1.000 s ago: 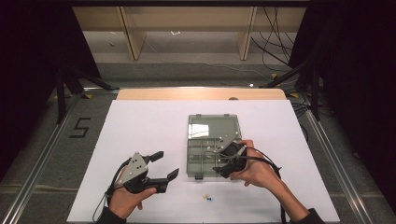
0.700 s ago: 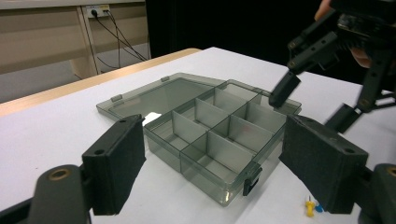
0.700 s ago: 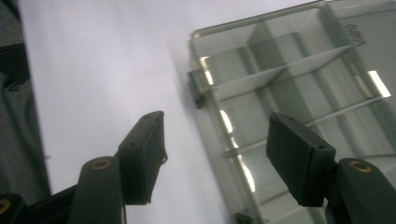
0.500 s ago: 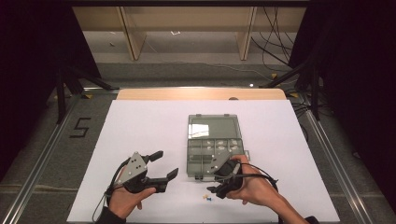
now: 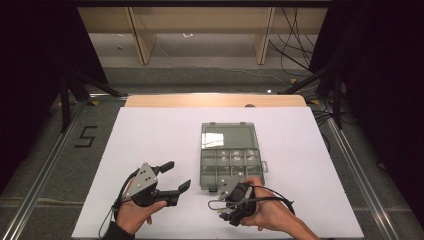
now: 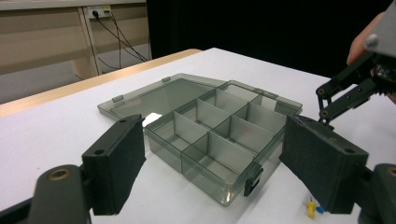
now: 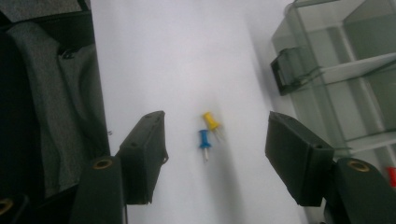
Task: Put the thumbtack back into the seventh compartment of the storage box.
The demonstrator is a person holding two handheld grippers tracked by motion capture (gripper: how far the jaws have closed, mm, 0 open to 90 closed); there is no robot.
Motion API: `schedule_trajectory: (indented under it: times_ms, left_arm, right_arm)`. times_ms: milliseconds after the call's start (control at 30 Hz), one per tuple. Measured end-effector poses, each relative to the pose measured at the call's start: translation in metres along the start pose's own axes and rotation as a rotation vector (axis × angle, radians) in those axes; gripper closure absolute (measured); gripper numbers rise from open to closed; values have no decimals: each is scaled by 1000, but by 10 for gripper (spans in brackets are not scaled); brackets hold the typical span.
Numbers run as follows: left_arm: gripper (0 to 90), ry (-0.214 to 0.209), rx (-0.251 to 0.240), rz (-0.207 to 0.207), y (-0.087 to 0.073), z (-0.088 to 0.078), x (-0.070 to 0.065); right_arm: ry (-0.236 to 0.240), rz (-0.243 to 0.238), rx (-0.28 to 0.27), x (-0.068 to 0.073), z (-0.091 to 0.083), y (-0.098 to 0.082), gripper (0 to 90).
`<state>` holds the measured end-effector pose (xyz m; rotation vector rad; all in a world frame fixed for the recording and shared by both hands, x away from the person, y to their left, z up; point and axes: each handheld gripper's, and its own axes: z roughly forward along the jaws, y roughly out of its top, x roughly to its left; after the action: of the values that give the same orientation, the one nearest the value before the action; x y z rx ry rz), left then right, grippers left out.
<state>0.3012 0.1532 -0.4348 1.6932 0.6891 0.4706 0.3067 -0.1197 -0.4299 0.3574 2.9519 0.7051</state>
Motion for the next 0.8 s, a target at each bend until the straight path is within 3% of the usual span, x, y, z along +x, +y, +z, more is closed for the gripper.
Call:
schedule_trajectory:
  times_ms: [233, 800]
  left_arm:
    - [210, -1, 0, 2, 0, 0, 0]
    - [211, 1, 11, 18, 0, 0, 0]
  right_arm:
    - [42, -22, 26, 4, 8, -1, 420]
    - [34, -45, 69, 4, 21, -5, 542]
